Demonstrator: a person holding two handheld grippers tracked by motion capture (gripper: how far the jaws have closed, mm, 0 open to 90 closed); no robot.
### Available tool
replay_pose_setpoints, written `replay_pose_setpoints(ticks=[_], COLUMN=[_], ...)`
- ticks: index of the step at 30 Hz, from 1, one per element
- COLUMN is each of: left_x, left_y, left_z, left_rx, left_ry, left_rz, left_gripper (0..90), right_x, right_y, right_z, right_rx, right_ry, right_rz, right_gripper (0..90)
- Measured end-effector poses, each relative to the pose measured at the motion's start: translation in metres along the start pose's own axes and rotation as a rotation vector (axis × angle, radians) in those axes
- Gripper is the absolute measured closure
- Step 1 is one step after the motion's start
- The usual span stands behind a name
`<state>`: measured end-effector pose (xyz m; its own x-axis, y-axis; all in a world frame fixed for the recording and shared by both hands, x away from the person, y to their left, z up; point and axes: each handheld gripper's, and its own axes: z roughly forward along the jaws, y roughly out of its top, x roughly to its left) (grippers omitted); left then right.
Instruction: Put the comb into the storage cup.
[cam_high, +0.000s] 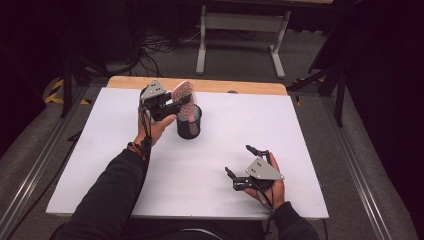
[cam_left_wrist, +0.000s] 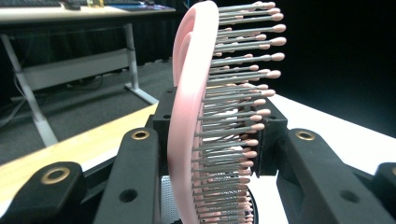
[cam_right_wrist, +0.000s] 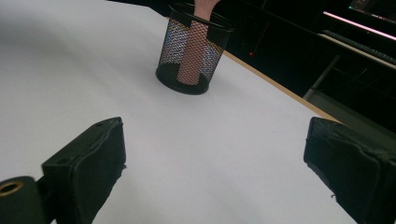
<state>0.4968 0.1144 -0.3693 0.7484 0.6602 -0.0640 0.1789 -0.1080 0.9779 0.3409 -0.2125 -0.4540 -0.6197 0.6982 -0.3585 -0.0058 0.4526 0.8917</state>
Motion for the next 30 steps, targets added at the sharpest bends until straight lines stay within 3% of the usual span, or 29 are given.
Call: replay_pose_setpoints(ticks=[7,18,26,30], left_x=[0.005,0.007,0.019,0.025], left_y=[-0.004,-0.005,-0.009,-0.012], left_z=[-0.001,0.001,0.001,0.0], left_rx=[-0.021,-0.015,-0.004,-0.005], left_ry=[0.004,0.055,0.093,0.093], left_rz=[-0.048,-0.03,-0.049,-0.078], left_gripper=[62.6,60.9,58.4,57.4], right_x=[0.001,0.002,0.004,0.005], right_y=[0.0,0.0,0.0,0.0], right_z=[0.001,0.003,0.004,0.004], right_rx=[0.013,0.026,0.045,0.053], right_ry=[-0.008,-0.013,-0.019,-0.02], right_rz=[-0.007,-0.015,-0.033,-0.043], right_gripper=[6.5,6.5,6.8,6.8])
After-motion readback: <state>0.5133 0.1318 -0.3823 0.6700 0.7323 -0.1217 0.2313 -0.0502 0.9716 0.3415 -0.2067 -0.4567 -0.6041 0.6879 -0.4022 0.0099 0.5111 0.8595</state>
